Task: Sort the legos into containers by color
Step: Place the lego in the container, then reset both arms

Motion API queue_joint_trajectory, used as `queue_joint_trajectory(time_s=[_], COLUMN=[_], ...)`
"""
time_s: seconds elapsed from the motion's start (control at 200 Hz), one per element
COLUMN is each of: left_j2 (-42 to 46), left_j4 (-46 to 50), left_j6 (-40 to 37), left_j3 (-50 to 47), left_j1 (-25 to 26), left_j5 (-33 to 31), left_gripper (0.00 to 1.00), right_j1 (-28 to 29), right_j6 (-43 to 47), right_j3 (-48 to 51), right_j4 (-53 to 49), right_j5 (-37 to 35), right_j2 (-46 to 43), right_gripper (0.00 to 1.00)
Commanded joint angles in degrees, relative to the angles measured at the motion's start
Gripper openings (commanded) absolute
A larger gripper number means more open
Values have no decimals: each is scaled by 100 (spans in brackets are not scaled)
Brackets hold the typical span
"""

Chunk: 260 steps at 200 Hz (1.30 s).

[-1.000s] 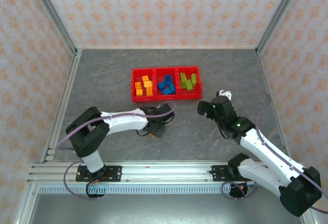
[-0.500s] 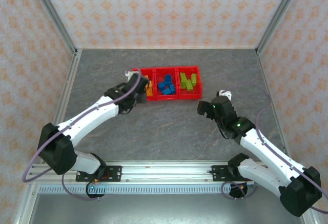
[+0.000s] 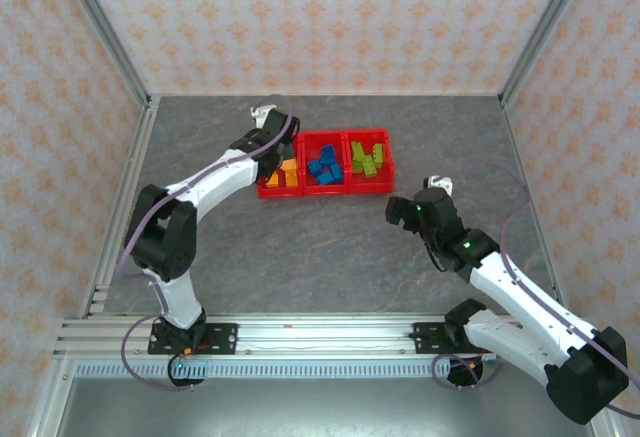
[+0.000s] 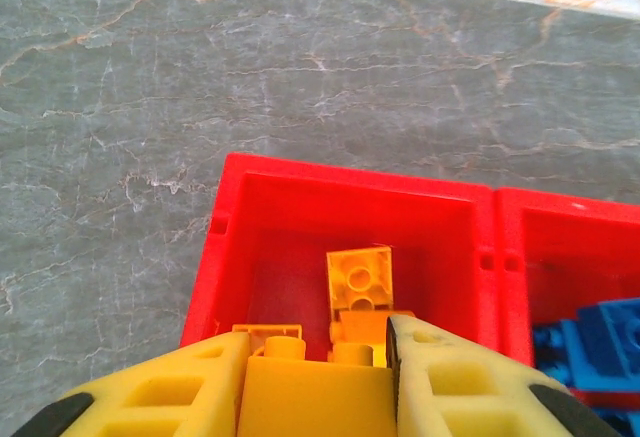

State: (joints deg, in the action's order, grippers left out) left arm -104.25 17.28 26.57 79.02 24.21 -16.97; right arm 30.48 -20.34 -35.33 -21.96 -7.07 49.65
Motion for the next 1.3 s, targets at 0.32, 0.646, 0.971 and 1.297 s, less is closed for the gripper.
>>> queue_joint_trajectory(time_s=[0.32, 0.646, 0.971, 1.297], left_j2=[-801, 80, 2153, 5652], left_j4=[-547, -805, -1398, -5419], left_j6=[2, -91, -319, -1047], left_j3=[781, 22, -1398, -5832], left_j1=[-238, -266, -263, -271], left_j5=[-30, 68, -25, -946], left_gripper=[43, 73, 99, 99], right_j1=[29, 28, 28, 28], right_j6=[64, 67, 39, -138], right_j3=[-66, -57, -71, 13], right_j4=[-160, -142, -158, 345], right_j5=[-151, -115, -179, -2120], right_j2=[-124, -72, -94, -784], right_gripper=[100, 100, 100, 100])
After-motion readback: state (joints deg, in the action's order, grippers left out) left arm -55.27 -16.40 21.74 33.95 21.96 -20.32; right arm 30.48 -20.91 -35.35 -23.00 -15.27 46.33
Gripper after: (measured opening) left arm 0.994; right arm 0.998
